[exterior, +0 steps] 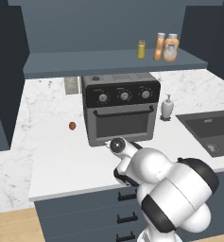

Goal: Put the shaker and condiment bottle from the counter next to their counterparts in the cabinet.

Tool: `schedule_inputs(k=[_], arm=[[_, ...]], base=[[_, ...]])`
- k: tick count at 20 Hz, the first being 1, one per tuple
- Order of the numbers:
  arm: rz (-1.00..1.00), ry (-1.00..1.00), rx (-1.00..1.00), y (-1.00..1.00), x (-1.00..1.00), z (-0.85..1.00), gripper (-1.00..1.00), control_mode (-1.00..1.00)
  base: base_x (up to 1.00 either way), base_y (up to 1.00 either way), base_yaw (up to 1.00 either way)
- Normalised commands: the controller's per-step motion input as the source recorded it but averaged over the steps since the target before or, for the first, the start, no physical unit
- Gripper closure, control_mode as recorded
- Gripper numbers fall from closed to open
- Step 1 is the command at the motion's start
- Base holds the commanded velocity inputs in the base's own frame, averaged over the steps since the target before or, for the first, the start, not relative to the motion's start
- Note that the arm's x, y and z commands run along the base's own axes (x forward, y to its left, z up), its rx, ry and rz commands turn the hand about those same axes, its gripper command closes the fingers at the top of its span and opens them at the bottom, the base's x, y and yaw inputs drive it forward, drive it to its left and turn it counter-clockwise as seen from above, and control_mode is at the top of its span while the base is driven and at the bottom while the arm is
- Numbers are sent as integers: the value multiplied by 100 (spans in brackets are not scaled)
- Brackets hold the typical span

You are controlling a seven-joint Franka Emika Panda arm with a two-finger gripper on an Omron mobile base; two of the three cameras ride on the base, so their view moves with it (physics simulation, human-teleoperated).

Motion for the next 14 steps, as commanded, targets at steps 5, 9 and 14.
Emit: schedule_inputs(k=[5, 9, 14], arm=[[0, 0, 0, 0, 0, -2, 100, -100], [0, 0, 0, 0, 0, 0, 100, -100], [0, 0, 0, 0, 0, 10, 100, -100]], base=[[0, 0, 0], [0, 0, 0], [0, 0, 0]])
